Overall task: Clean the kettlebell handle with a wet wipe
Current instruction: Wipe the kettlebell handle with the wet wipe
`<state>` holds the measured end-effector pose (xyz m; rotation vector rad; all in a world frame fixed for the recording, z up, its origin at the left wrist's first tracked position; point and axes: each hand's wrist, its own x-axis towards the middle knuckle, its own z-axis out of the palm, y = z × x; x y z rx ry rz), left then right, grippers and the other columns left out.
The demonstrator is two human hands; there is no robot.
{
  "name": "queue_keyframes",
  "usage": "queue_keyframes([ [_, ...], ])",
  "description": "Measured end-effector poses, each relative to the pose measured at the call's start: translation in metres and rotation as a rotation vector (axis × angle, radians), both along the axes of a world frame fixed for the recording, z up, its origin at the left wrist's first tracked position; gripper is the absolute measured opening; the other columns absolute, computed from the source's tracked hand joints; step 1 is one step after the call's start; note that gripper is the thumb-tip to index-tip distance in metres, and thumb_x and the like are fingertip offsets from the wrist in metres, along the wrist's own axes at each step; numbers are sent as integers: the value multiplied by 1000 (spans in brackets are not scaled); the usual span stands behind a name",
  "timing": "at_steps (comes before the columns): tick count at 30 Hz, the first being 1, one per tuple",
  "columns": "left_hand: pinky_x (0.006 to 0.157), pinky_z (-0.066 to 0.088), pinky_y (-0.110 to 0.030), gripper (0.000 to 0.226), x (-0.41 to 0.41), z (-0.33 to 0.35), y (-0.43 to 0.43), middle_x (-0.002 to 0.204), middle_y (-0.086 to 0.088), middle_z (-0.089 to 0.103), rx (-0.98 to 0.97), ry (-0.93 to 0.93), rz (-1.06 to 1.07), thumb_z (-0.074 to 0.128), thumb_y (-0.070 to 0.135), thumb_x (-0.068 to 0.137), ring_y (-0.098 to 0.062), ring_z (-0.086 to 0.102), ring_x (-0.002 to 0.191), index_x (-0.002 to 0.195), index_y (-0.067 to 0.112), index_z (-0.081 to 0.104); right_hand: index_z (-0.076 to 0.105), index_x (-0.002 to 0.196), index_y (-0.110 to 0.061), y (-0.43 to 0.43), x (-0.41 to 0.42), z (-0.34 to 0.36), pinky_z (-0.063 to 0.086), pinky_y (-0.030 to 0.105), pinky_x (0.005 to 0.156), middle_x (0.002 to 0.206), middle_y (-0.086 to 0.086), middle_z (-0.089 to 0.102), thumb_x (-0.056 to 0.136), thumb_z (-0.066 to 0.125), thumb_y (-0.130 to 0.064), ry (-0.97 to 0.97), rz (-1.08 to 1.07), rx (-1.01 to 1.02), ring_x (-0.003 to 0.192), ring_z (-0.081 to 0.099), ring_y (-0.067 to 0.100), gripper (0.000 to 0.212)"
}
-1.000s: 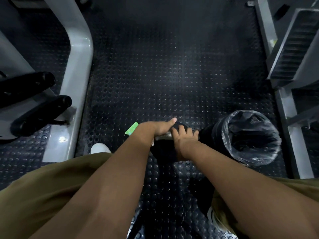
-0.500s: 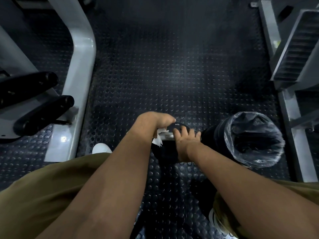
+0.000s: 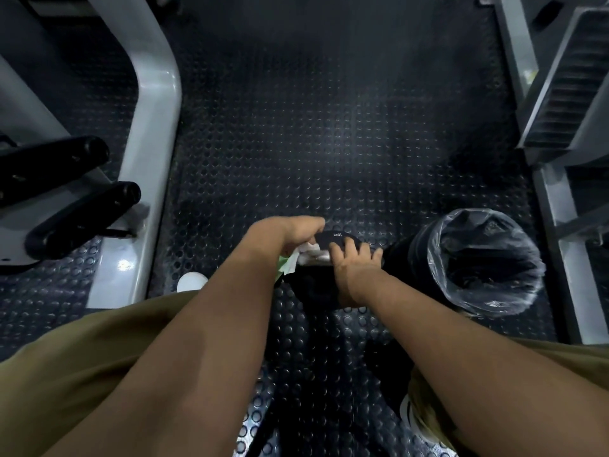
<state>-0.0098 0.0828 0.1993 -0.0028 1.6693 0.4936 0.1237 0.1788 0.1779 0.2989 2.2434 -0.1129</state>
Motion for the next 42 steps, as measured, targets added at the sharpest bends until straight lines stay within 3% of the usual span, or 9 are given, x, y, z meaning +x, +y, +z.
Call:
queue_keyframes([
  [7, 69, 43, -28, 50, 18, -9, 8, 92, -8, 60, -6, 127, -70, 33, 44, 103, -17, 52, 68, 101, 10, 70, -7, 158, -23, 0, -1, 4, 10, 69, 119, 158, 14, 7, 74, 84, -33, -13, -6, -2, 145, 17, 43, 125],
  [12, 100, 37, -37, 57, 39, -28, -8, 144, -15, 57, -50, 312, -79, 27, 45, 107, -31, 54, 129, 144, 14, 57, -5, 158, -22, 1, 4, 3, 10, 70, 119, 156, 14, 10, 76, 82, -23, 37, -1, -26, 142, 20, 43, 119],
  [17, 81, 48, -36, 50, 0, -12, 5, 79, -10, 70, -40, 23, -50, 42, 50, 82, -26, 59, 74, 81, 10, 73, -7, 159, -24, 0, -1, 4, 10, 68, 119, 160, 15, 6, 74, 85, -37, -14, -6, -6, 146, 16, 44, 126],
  [21, 105, 50, -38, 73, -11, -9, 14, 116, -10, 77, -132, -115, -10, 60, 49, 51, -24, 72, 101, 109, 7, 75, -8, 159, -24, 1, -1, 7, 9, 68, 120, 163, 16, 4, 75, 82, -33, -8, 2, -16, 148, 13, 46, 123],
  [24, 82, 45, -30, 30, 9, 3, 14, 97, -5, 67, -53, 89, -98, 47, 38, 98, -19, 58, 82, 91, 14, 63, -7, 158, -25, -1, -2, 5, 11, 68, 120, 159, 14, 8, 74, 84, -35, -28, -10, -8, 147, 16, 44, 124],
  [28, 101, 38, -38, 49, 24, -22, -7, 131, -4, 59, -4, 148, 13, 30, 45, 107, -24, 54, 116, 133, 17, 61, -5, 158, -24, -2, 0, 5, 11, 69, 119, 155, 13, 12, 75, 83, -31, 4, -21, -16, 144, 19, 43, 121],
  [34, 76, 41, -36, 40, 16, -29, -19, 83, -5, 62, 45, 150, 104, 34, 39, 102, -17, 52, 69, 84, 18, 63, -3, 157, -22, 0, 1, 7, 10, 69, 120, 155, 15, 12, 76, 81, -20, 18, -17, -33, 143, 20, 44, 117],
  [39, 79, 44, -38, 65, -18, -7, -7, 87, -14, 70, 6, -75, -50, 36, 49, 83, -22, 55, 69, 99, 5, 81, -6, 157, -25, 0, -1, 1, 12, 70, 118, 153, 13, 14, 73, 84, -42, -10, -16, -20, 143, 20, 44, 124],
  [42, 77, 46, -36, 56, -8, -19, -1, 80, -12, 68, -27, -17, -58, 39, 50, 80, -23, 57, 64, 83, 8, 77, -6, 158, -24, -1, -1, 3, 13, 70, 118, 153, 13, 14, 74, 84, -40, -7, -13, -16, 143, 20, 43, 124],
])
